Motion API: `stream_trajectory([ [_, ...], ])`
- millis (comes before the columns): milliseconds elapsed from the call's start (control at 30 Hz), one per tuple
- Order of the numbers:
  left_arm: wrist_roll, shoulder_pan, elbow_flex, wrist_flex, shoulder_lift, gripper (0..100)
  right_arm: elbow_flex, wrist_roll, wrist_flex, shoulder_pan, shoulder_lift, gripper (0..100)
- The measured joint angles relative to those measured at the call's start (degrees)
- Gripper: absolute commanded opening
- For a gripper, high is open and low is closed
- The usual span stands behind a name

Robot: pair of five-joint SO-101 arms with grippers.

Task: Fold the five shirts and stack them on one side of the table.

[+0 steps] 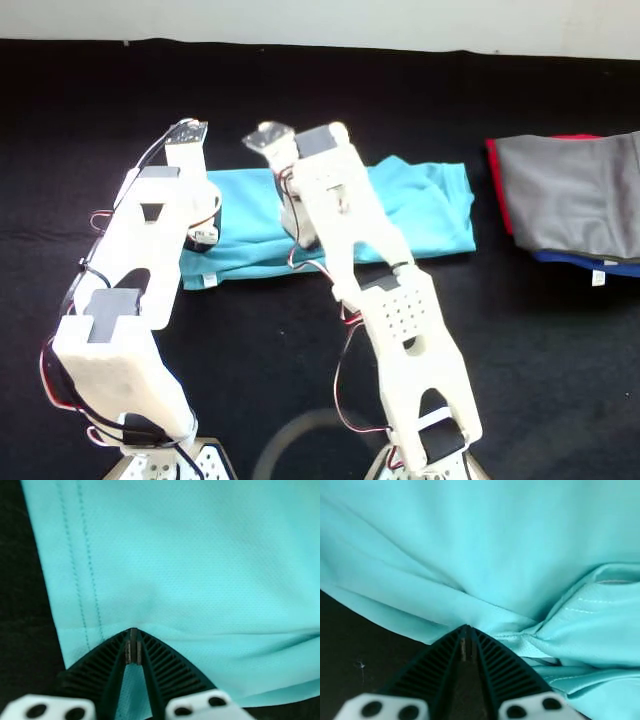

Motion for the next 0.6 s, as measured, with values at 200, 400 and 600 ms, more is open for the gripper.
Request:
stream_trajectory([
  [200,0.0,0.0,0.0,0.0,0.0,1,-3.87,0.0,-5.36,0.0,0.0,0.5],
  [400,0.0,0.0,0.0,0.0,0.0,1,-3.87,0.0,-4.75,-0.7,3.08,0.5],
  [600,0.0,0.0,-0.09,0.0,0.0,1,-4.57,0.0,0.09,-3.08,2.9,0.5],
])
